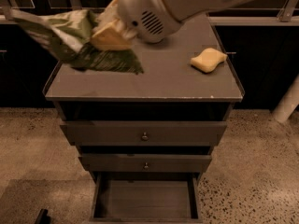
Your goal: Place green jalapeno chip bag into bottom drawer
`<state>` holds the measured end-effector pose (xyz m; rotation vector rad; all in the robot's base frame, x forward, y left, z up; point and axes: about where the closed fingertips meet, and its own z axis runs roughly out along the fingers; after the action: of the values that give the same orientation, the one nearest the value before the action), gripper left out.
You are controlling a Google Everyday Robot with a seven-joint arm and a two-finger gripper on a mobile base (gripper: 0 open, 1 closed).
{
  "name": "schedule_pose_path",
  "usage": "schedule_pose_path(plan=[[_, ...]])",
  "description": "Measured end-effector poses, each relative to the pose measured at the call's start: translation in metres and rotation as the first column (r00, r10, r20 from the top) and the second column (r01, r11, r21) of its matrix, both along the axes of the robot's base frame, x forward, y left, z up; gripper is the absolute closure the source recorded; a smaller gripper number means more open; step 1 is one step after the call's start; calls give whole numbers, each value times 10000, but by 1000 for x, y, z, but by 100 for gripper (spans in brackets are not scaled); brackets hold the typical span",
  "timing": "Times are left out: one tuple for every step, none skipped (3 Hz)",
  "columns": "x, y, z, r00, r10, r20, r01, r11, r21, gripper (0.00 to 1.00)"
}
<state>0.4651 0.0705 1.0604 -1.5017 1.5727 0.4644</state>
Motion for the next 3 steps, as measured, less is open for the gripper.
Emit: schedule_pose_path(plan=[[-53, 12, 17, 9932, -660, 958, 655, 9978, 82, 100], [-54, 11, 18, 9926, -700, 995, 697, 9975, 61, 100], [-54, 12, 18, 9925, -699, 1003, 699, 9975, 40, 100]])
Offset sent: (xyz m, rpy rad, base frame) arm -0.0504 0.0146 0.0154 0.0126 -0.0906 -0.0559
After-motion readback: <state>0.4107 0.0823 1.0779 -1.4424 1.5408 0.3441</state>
